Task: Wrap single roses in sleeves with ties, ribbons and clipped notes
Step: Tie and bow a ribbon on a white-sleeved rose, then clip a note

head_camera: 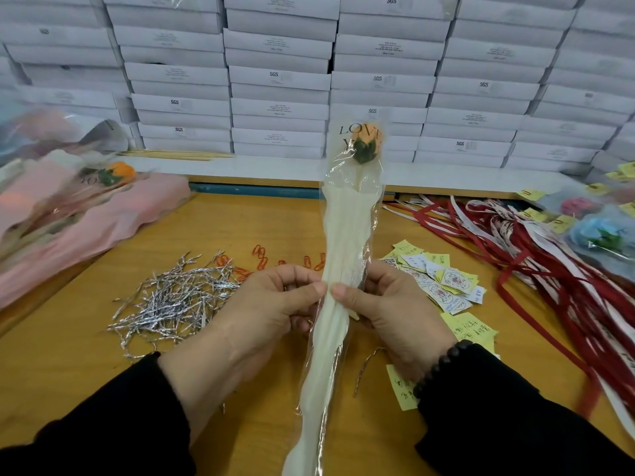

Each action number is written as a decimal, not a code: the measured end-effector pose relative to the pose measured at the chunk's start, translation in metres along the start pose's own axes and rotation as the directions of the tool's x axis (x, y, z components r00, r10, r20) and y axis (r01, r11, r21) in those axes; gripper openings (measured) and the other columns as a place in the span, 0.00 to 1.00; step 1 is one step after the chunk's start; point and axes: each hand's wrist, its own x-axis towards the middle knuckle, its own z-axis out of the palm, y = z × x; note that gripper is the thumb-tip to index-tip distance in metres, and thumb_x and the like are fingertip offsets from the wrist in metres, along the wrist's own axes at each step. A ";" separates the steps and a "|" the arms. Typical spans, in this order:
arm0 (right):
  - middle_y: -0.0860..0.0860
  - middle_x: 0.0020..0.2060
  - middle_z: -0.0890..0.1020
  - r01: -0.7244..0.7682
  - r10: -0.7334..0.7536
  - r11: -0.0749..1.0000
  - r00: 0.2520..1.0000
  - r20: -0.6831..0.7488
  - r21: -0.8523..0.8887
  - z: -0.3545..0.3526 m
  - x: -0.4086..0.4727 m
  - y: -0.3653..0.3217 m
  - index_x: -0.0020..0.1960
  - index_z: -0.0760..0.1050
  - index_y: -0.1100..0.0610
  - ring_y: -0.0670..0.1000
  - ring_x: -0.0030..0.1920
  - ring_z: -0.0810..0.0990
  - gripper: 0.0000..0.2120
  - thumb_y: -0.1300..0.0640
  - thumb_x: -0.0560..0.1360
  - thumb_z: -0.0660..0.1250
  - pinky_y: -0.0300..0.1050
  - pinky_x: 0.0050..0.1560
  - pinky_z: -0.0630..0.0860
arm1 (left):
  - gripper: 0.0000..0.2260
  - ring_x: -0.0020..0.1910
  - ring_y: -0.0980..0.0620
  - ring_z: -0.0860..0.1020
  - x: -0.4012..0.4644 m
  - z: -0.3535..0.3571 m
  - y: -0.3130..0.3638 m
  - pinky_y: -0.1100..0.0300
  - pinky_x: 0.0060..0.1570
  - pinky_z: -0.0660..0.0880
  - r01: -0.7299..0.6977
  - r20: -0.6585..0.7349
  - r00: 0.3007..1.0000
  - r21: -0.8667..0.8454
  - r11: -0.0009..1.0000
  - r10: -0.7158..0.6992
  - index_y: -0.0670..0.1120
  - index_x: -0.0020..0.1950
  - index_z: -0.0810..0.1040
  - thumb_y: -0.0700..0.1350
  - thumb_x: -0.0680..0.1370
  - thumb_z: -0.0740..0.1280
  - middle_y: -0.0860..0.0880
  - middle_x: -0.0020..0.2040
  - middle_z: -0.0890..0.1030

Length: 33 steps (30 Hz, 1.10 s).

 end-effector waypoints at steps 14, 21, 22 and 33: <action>0.52 0.36 0.81 0.061 -0.061 0.998 0.998 -0.005 -0.015 0.003 -0.001 0.001 0.46 0.79 0.61 0.39 0.25 0.75 0.07 0.68 0.70 0.70 0.28 0.26 0.69 | 0.10 0.24 0.55 0.74 -0.002 0.003 0.005 0.67 0.23 0.71 -0.004 -0.065 0.998 -0.014 1.000 0.003 0.38 0.38 0.83 0.43 0.62 0.70 0.44 0.28 0.80; 0.55 0.38 0.81 0.075 -0.075 0.996 0.997 0.011 -0.039 0.004 -0.002 -0.001 0.47 0.79 0.61 0.42 0.29 0.79 0.07 0.68 0.70 0.70 0.30 0.28 0.72 | 0.13 0.26 0.53 0.75 -0.003 0.001 0.005 0.67 0.24 0.71 0.010 -0.052 0.999 0.005 1.000 -0.009 0.35 0.42 0.83 0.43 0.63 0.71 0.40 0.33 0.80; 0.54 0.38 0.81 0.078 -0.078 0.996 0.997 0.013 -0.042 0.004 -0.003 -0.001 0.47 0.79 0.61 0.41 0.28 0.78 0.08 0.69 0.70 0.69 0.30 0.28 0.71 | 0.13 0.26 0.54 0.75 -0.002 0.000 0.005 0.67 0.24 0.71 0.011 -0.043 0.999 0.007 1.000 -0.011 0.35 0.42 0.82 0.43 0.64 0.71 0.41 0.33 0.80; 0.47 0.30 0.80 0.103 -0.097 0.992 0.992 0.076 -0.069 0.005 -0.003 -0.002 0.47 0.77 0.60 0.40 0.25 0.76 0.05 0.66 0.75 0.64 0.29 0.27 0.71 | 0.09 0.25 0.55 0.76 -0.003 -0.002 0.009 0.67 0.24 0.72 -0.017 -0.008 1.000 0.035 0.999 0.017 0.37 0.40 0.83 0.40 0.62 0.71 0.44 0.31 0.82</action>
